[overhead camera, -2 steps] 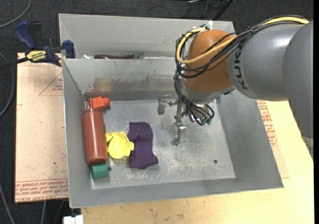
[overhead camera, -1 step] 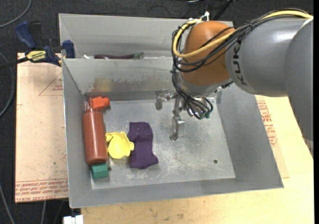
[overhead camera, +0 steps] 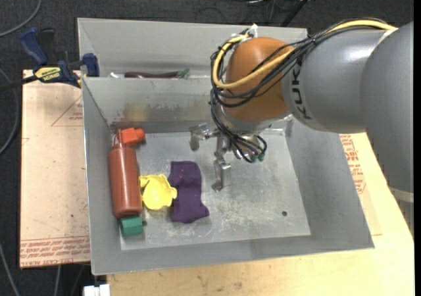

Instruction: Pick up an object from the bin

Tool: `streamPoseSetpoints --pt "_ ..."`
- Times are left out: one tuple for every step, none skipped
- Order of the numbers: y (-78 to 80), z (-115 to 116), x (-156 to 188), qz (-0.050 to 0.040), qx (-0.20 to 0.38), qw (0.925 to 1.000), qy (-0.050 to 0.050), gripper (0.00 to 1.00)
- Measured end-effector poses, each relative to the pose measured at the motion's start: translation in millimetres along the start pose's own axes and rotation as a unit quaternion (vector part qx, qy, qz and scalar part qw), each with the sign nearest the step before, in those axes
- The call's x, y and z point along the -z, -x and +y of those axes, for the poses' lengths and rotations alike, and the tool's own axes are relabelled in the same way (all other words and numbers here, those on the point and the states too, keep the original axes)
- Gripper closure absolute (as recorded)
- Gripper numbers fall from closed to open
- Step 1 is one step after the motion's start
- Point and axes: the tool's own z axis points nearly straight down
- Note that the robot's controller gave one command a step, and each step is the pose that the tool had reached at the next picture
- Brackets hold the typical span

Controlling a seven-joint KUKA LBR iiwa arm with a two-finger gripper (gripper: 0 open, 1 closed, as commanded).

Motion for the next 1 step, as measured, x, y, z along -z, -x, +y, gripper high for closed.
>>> streamPoseSetpoints --pt "-2.4 34.3 -47.2 0.0088 0.023 0.9997 -0.001 0.0"
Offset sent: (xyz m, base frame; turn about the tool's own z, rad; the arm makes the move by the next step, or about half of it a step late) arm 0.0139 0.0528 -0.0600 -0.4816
